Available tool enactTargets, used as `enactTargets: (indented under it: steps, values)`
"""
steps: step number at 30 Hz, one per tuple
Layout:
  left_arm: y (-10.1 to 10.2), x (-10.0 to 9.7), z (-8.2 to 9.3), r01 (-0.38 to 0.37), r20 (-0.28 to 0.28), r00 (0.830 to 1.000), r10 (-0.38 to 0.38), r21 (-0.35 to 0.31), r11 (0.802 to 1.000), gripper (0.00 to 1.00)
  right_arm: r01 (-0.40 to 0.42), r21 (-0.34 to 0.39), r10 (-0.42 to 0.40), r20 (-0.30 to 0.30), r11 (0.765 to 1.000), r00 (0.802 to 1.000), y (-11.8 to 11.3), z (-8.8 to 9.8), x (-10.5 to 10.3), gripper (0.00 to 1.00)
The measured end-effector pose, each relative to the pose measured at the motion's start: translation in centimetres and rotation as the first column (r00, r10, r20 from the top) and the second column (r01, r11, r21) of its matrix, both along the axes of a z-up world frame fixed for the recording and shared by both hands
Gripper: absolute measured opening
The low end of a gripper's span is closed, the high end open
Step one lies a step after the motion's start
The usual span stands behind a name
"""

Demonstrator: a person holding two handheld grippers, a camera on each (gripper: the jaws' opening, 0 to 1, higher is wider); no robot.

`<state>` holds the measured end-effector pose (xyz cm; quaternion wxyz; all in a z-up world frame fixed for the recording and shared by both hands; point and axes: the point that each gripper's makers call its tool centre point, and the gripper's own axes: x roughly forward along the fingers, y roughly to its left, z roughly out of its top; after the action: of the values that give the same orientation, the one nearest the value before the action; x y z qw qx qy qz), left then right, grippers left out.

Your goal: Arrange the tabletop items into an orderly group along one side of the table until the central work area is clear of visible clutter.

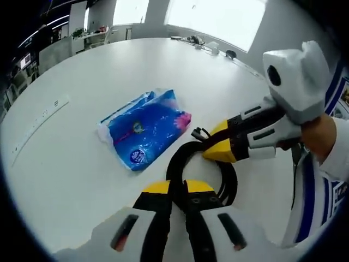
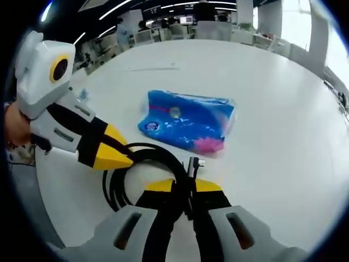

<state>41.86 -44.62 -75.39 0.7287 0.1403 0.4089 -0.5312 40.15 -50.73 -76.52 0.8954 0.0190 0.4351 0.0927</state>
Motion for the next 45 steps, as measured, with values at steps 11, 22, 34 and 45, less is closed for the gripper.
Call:
enactTargets:
  steps: [11, 22, 34, 45]
  values:
    - [0.1, 0.1, -0.1, 0.019, 0.03, 0.999, -0.019, -0.002, 1.0, 0.07, -0.005, -0.005, 0.005, 0.005, 1.0, 1.0, 0.1, -0.1, 0.1, 0.1]
    - [0.3, 0.0, 0.3, 0.018, 0.028, 0.999, -0.017, -0.013, 1.0, 0.2, -0.007, -0.014, 0.007, 0.006, 1.0, 1.0, 0.1, -0.1, 0.1, 0.11]
    - [0.4, -0.1, 1.5, 0.01, 0.024, 1.0, -0.009, -0.043, 0.999, 0.34, 0.006, -0.016, -0.006, 0.031, 1.0, 1.0, 0.1, 0.8, 0.0, 0.17]
    - [0.9, 0.1, 2.6, 0.006, 0.035, 0.999, -0.004, -0.057, 0.998, 0.41, 0.026, -0.019, -0.025, 0.052, 0.999, 0.998, 0.1, 1.7, -0.1, 0.25]
